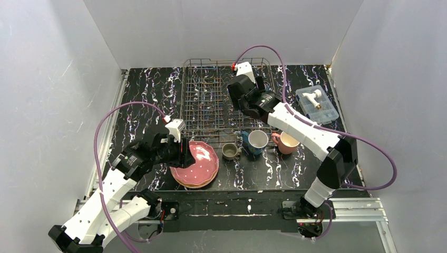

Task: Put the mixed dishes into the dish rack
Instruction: Turn the bowl upside down on the dish rack.

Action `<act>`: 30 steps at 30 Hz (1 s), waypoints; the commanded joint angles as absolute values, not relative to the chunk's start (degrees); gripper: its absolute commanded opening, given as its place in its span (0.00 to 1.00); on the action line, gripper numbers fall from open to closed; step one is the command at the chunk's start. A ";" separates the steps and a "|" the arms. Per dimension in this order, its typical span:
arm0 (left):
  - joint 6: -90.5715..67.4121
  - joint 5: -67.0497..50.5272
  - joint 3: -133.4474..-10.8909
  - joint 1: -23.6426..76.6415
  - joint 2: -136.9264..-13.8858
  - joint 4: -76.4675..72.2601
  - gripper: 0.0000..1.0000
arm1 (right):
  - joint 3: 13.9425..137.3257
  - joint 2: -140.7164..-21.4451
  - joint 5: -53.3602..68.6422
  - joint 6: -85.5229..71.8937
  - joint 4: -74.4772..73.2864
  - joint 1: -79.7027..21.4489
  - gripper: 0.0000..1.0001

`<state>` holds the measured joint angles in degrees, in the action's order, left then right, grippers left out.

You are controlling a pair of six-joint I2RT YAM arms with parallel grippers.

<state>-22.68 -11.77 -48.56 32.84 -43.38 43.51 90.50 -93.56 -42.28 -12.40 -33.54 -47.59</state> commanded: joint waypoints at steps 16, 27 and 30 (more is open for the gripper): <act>-21.71 -13.54 -47.11 32.88 -41.47 42.28 0.40 | 95.82 -104.81 -54.48 -1.13 -31.12 -45.40 0.01; -21.80 -12.92 -47.11 32.94 -40.69 42.28 0.39 | 97.62 -112.57 -56.48 1.84 -30.86 -43.65 0.01; -21.80 -12.92 -47.11 32.93 -40.70 42.28 0.39 | 97.85 -114.33 -56.56 2.06 -30.70 -42.98 0.01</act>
<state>-22.50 -12.91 -47.51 32.84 -41.19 42.39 94.02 -113.38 -51.96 0.27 -33.06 -44.12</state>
